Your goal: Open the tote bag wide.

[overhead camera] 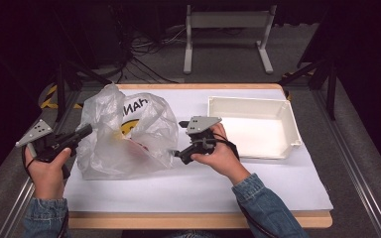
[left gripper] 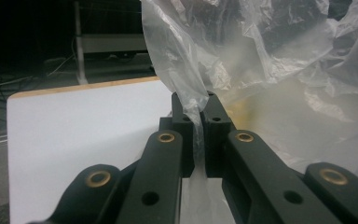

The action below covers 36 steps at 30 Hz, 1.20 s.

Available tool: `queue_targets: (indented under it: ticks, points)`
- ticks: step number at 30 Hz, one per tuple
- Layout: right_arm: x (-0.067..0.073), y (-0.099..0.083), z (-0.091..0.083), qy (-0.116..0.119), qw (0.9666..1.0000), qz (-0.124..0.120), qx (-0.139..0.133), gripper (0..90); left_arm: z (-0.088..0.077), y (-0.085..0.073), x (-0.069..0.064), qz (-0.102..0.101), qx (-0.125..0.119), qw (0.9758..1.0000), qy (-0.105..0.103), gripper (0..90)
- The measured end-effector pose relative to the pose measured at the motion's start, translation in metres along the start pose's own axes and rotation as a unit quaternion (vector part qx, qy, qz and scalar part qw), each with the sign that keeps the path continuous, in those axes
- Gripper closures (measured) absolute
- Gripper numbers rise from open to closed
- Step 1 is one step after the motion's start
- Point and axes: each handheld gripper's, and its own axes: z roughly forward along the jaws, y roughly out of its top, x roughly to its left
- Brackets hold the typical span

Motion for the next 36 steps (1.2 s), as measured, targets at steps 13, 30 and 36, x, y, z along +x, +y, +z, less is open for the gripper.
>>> queue_targets:
  ticks: [13,30,36]
  points:
    - [-0.007,0.007,0.028,0.042,0.9984,0.028,0.024,88.5,0.002,0.001,-0.008,0.011,0.012,0.9996,-0.022,82.5]
    - [0.006,0.02,-0.021,0.094,0.9935,0.06,-0.024,90.0,0.007,0.006,-0.02,0.022,0.011,0.9988,-0.042,83.0]
    - [0.011,0.021,-0.045,0.111,0.9894,0.079,-0.05,90.0,0.008,0.008,-0.026,0.026,0.008,0.9983,-0.052,82.9]
